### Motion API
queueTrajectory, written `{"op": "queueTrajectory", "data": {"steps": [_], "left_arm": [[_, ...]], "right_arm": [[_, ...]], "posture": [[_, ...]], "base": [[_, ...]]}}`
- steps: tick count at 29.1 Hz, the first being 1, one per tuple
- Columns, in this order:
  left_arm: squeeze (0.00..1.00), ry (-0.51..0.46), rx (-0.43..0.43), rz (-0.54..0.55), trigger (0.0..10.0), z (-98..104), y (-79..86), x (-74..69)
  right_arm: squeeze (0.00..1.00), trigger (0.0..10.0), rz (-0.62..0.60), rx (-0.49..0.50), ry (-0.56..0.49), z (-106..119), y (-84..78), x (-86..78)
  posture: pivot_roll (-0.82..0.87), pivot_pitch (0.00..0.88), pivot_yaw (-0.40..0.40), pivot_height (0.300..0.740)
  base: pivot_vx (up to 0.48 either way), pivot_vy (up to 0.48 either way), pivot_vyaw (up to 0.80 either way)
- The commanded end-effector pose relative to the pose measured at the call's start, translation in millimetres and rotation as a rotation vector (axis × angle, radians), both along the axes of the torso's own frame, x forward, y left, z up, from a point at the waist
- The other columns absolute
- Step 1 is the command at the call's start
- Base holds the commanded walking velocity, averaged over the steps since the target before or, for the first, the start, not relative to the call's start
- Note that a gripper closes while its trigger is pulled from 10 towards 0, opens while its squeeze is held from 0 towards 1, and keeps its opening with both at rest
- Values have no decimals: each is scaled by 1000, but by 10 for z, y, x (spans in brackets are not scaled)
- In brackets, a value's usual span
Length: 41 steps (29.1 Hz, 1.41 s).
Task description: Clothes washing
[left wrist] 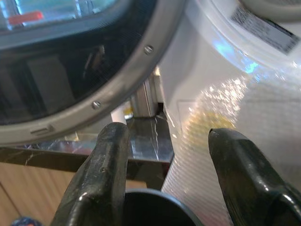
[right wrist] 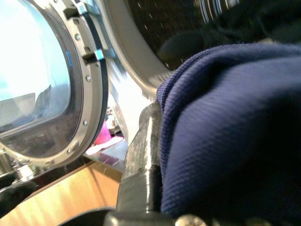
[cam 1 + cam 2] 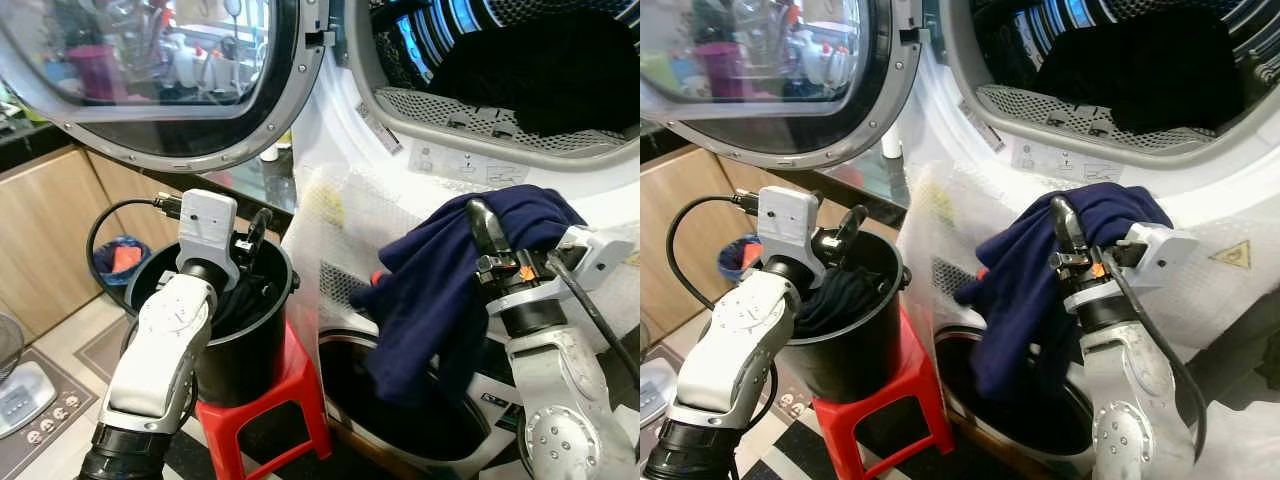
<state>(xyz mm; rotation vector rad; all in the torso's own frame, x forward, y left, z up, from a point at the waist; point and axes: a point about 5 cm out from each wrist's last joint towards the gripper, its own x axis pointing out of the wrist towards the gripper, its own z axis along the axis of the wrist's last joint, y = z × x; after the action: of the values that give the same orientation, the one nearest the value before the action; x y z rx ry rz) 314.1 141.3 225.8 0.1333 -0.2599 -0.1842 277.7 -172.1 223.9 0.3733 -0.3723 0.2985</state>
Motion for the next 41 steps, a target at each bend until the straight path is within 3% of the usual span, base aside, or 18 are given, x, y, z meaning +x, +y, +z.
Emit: {"op": "queueTrajectory", "data": {"steps": [1, 17, 26, 36, 41], "left_arm": [[0, -11, 21, 9, 10000, 19, 33, -5], [0, 9, 20, -8, 10000, 6, 62, -27], [0, 0, 14, -35, 10000, 36, 45, -46], [0, -30, 12, -64, 10000, 130, 19, -80], [0, -28, 13, -73, 10000, 121, 1, -89]], "right_arm": [[0, 10000, 8, -4, -49, 98, 49, -16], [0, 10000, -26, 6, -30, 74, 29, -10], [0, 10000, -90, 34, -49, 101, -75, -14], [0, 10000, -169, 92, -231, 505, -272, -48], [0, 10000, -180, 134, -271, 578, -313, -62]], "posture": [[17, 0, -10, 740], [25, 10, -5, 740], [23, 10, 0, 740], [27, 7, 0, 740], [27, 4, 0, 740]], "base": [[0, 0, 0], [0, 0, 0], [0, 0, 0], [325, 0, 0], [397, 0, 0]]}}
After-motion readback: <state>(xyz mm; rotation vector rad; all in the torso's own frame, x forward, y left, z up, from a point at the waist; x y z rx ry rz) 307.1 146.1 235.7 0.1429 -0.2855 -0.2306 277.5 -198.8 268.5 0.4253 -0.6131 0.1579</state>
